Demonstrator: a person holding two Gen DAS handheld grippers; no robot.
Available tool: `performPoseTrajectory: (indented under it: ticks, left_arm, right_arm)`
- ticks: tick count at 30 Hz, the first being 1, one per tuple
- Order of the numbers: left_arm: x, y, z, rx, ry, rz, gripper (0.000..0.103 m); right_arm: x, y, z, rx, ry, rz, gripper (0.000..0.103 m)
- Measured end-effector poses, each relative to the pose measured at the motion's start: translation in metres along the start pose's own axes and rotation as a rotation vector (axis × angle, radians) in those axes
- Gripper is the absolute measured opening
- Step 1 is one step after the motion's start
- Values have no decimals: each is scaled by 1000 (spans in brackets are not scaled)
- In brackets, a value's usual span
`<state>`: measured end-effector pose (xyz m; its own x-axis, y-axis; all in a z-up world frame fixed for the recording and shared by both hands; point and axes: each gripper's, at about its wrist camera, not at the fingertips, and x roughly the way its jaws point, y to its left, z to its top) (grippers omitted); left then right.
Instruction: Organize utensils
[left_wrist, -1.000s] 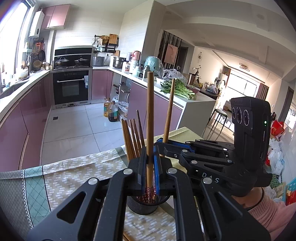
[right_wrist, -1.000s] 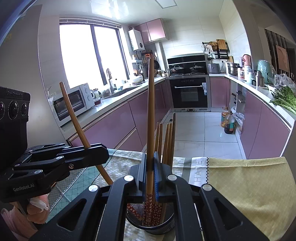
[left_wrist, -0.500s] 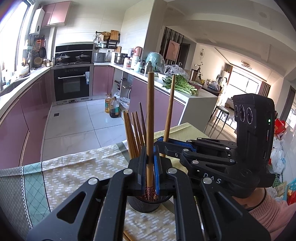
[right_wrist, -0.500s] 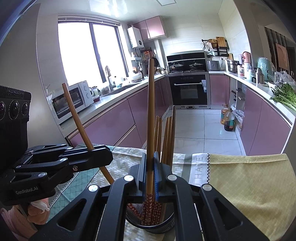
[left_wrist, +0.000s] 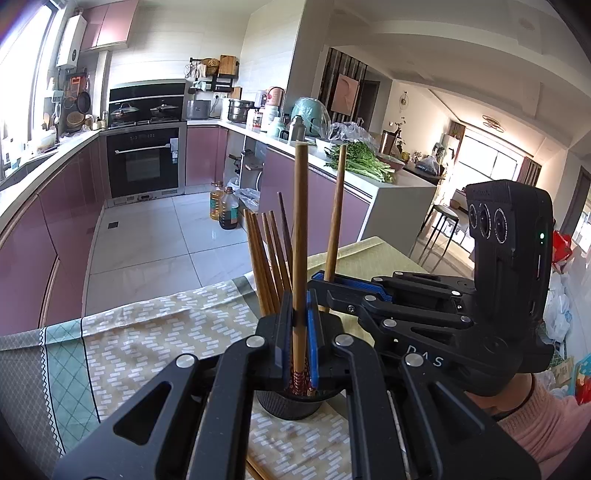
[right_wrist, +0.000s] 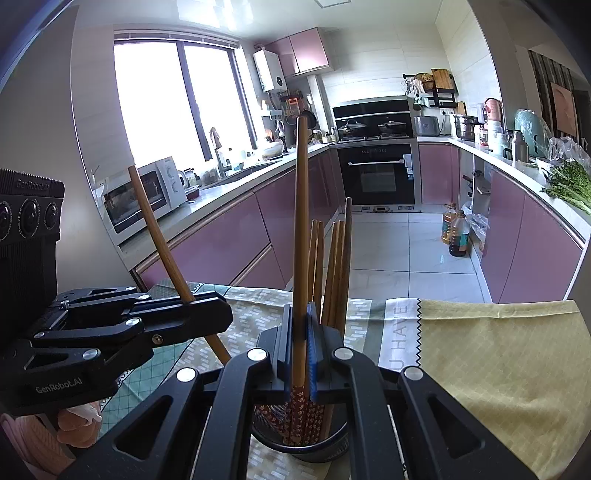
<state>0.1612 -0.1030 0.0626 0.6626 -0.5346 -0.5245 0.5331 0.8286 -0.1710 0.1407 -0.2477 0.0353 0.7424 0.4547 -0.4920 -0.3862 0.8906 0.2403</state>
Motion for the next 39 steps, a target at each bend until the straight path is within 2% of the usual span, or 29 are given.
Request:
performPoseTrajectory:
  ticks: [24,39]
  left_arm:
    - [18,-1,-8,24,66,7,8]
    - [45,9,-17,4,121,-2,8]
  right_arm:
    - [15,-6,-11,23,45,8,6]
    - [30,-16,-18,62,87,9,8]
